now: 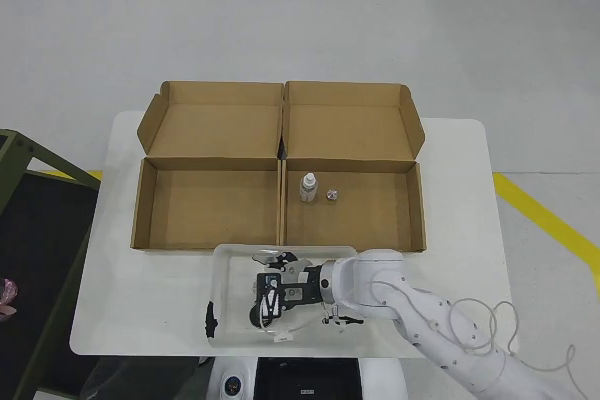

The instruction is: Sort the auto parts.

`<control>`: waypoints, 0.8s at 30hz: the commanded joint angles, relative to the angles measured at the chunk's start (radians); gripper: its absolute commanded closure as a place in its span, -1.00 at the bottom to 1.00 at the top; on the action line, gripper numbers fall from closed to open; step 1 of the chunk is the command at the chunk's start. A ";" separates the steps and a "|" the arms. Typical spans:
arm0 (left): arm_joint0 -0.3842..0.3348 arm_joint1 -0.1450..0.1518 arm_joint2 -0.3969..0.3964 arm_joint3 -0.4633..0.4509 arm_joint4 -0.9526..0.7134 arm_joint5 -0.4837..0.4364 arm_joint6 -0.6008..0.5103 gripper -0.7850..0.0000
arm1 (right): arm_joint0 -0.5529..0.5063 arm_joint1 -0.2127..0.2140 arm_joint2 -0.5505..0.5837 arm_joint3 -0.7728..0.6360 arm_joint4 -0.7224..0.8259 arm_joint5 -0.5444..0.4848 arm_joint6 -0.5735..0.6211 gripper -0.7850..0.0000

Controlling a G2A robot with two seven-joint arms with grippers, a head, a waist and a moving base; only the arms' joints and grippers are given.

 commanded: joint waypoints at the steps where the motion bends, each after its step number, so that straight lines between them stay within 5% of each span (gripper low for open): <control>1: 0.000 0.000 0.000 0.000 0.000 0.000 0.000 -1.00 | 0.004 -0.002 -0.004 0.011 -0.002 -0.002 -0.004 -0.31; 10: 0.000 0.000 0.000 0.000 0.000 0.000 0.000 -1.00 | 0.026 -0.014 -0.020 0.065 0.003 -0.018 -0.008 -0.14; 24: 0.000 0.000 0.000 0.000 0.000 0.000 0.000 -1.00 | 0.030 -0.017 -0.013 0.106 0.000 -0.048 -0.001 -0.17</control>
